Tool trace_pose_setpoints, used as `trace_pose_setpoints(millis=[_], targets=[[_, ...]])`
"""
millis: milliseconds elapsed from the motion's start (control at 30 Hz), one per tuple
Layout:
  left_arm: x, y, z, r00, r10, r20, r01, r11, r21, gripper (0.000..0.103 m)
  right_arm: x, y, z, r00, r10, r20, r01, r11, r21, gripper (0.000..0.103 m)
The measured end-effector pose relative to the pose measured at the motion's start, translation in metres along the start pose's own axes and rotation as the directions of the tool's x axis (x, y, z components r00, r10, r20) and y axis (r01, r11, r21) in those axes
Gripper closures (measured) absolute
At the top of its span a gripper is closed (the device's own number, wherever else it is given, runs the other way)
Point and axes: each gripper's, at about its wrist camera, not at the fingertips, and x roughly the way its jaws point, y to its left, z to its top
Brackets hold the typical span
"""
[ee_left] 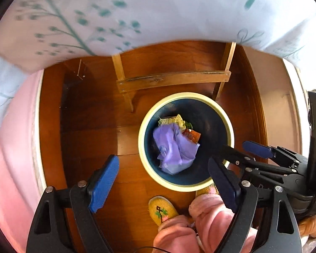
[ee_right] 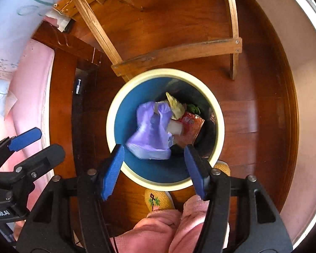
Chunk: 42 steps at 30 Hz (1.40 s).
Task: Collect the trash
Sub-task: 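Raise both open tools from the bin back over the table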
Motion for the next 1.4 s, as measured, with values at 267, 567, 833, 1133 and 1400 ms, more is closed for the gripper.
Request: trace_pose_setpoints(millis=[267,567,833,1133,1400], targets=[[-0.090,-0.016,-0.013,1.000,-0.017,0.021,0.018,0.999,-0.034,0.015,-0.076,0.026,-0.001,1.000,-0.013,0.025,0.013,1.000,-0.016,0.047],[-0.245,-0.036,-0.005,0.987,-0.054,0.149,0.049,0.998,0.037,0.015,-0.215,0.061,-0.003,0.993,-0.005,0.119,0.007,1.000,-0.017,0.047],[-0.371,-0.044,0.013,0.956,-0.035,0.290,0.008,0.996,0.092,0.015,-0.334,0.098,-0.008,0.967,0.037,0.251,-0.023,0.998,-0.059,0.047],[-0.475,-0.051,0.037,0.874,-0.030,0.485,-0.061,0.984,0.170,0.015,-0.447,0.139,-0.001,0.883,0.066,0.464,-0.024,0.995,-0.096,0.047],[-0.543,-0.054,0.067,0.816,-0.041,0.576,-0.106,0.970,0.219,0.015,-0.515,0.175,0.017,0.797,0.067,0.600,0.024,0.990,-0.142,0.047]])
